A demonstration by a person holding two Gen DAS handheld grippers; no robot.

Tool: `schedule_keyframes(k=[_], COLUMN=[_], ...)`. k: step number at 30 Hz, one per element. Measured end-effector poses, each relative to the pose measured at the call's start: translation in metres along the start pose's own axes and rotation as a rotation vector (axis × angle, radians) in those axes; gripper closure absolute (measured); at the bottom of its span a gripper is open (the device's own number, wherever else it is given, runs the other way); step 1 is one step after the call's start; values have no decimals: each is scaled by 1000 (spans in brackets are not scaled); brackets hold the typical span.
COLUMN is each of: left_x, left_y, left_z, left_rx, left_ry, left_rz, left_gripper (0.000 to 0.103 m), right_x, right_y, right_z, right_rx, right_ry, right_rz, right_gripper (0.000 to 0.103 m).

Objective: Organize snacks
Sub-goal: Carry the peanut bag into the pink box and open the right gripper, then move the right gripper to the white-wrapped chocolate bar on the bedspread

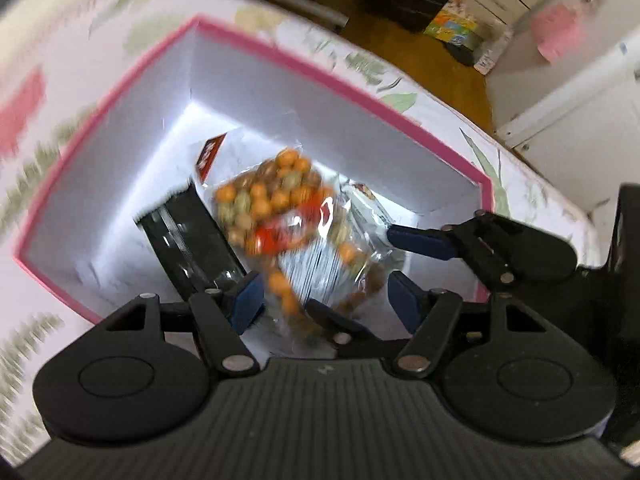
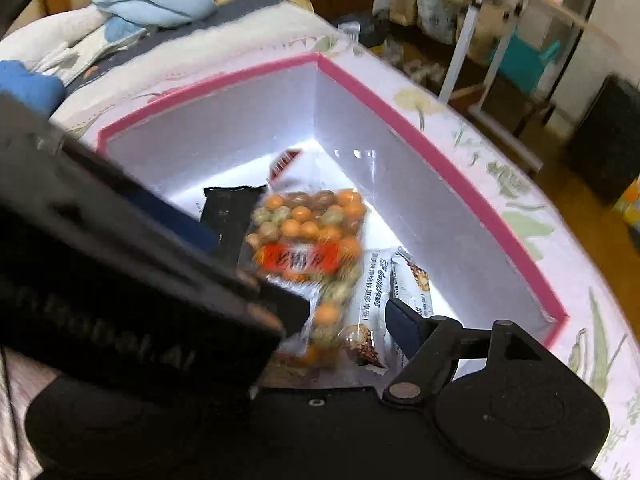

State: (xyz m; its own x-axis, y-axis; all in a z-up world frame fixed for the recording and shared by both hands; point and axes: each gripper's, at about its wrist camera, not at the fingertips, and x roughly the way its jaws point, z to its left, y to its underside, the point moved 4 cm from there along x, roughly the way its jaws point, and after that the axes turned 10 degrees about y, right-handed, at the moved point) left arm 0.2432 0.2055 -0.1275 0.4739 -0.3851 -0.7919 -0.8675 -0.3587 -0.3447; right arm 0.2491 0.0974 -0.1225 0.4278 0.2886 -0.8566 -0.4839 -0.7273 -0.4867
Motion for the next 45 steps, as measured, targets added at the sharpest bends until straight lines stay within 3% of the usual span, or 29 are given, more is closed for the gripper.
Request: schedule_keyframes(k=[6, 11, 14, 21, 30, 38, 45], left_x=[-24, -54, -68, -67, -28, 20, 52], left_y=[10, 20, 29, 50, 81, 104, 111], left_z=[-27, -60, -81, -133, -195, -224, -206], left_rx=[81, 221, 310, 443, 544, 615, 622], left_ry=[27, 45, 53, 133, 263, 240, 95], left_rz=[-22, -50, -85, -97, 17, 85, 48], left_gripper=[36, 39, 40, 41, 46, 52, 52], right_x=[-50, -103, -129, -170, -203, -186, -143], right_y=[12, 52, 92, 151, 222, 255, 247], right_z=[-15, -53, -66, -98, -143, -137, -126], right_rx=[121, 318, 424, 475, 671, 697, 649], right_ry=[-44, -46, -5, 255, 298, 275, 200], right_rz=[-100, -226, -321, -289, -245, -159, -145], right_gripper=[24, 23, 23, 23, 23, 23, 33])
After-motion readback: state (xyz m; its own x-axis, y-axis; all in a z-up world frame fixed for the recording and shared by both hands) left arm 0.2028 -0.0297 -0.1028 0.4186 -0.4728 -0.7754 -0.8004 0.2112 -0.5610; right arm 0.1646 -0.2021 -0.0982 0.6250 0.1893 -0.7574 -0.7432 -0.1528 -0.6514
